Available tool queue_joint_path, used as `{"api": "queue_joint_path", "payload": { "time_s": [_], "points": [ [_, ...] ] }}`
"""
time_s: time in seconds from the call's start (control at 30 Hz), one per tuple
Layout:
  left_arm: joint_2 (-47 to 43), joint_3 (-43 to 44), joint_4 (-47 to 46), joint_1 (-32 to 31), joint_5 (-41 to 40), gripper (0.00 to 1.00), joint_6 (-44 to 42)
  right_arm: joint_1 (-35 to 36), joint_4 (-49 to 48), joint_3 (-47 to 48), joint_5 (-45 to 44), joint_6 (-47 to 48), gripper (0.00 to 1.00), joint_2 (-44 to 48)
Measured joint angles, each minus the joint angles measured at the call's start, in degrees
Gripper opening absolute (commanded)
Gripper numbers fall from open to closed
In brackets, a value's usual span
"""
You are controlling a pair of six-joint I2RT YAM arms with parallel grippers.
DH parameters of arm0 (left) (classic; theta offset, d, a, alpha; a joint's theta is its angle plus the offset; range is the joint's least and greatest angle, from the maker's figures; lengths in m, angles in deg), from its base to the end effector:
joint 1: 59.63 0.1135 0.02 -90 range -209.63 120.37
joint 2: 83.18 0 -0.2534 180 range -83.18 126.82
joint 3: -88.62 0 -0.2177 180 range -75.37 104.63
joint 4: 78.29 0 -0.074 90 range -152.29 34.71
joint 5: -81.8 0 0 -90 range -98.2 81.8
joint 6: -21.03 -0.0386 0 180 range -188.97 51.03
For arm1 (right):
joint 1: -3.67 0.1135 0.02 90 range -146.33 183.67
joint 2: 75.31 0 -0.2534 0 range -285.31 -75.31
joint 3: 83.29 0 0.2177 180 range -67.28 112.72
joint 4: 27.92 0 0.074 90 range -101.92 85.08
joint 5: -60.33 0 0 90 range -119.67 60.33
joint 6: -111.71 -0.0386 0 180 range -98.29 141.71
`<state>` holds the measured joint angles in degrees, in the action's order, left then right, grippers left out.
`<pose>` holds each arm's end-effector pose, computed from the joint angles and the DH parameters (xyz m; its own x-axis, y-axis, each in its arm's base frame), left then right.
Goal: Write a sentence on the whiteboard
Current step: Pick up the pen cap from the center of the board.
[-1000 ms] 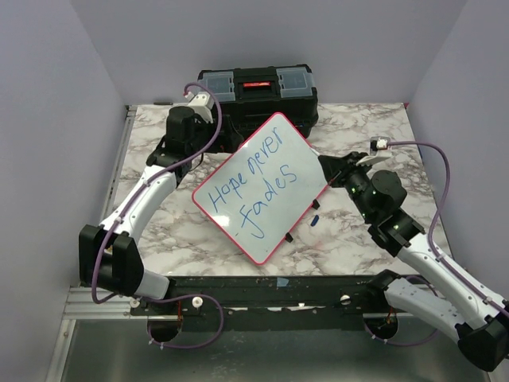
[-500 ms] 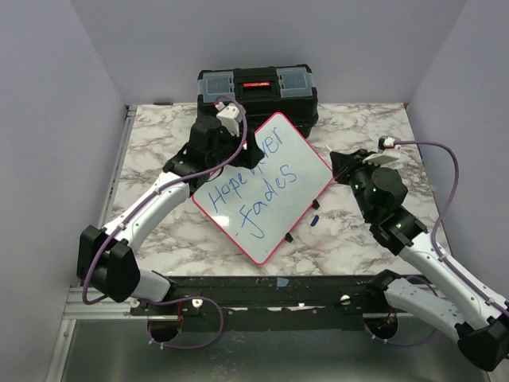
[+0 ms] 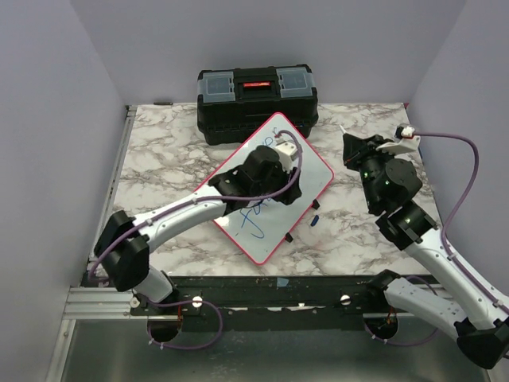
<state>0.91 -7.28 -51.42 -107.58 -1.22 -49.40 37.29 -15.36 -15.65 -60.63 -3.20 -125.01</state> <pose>0.2054 -0.2347 0.3148 -0.5563 0.1204 -0.8222 0.6615 0.6629 -0.3506 0.1524 0.0775 0.3839 0.0505 0.4673 -0.8827 -0.0767 0.8830 0.4631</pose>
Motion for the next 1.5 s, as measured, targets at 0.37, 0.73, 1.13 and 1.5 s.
{"api": "queue_joint_path", "payload": {
  "time_s": [0.37,0.73,1.13,1.5],
  "points": [
    [15.0,5.9,1.3,-8.5,-2.4,0.42,4.0,0.0,0.1,0.0,-1.3,1.0,0.01,1.7],
    [22.3,12.4,2.1,-11.3,-5.5,0.39,6.2,0.0,0.2,0.1,-1.6,1.0,0.01,2.4],
    [30.6,14.8,2.8,-11.9,-9.9,0.37,6.8,0.0,1.0,1.6,-2.3,2.5,0.01,3.1],
    [37.3,21.4,6.0,-12.2,-11.0,0.37,6.6,0.0,1.0,2.1,-2.5,3.3,0.01,2.8]
  ]
}}
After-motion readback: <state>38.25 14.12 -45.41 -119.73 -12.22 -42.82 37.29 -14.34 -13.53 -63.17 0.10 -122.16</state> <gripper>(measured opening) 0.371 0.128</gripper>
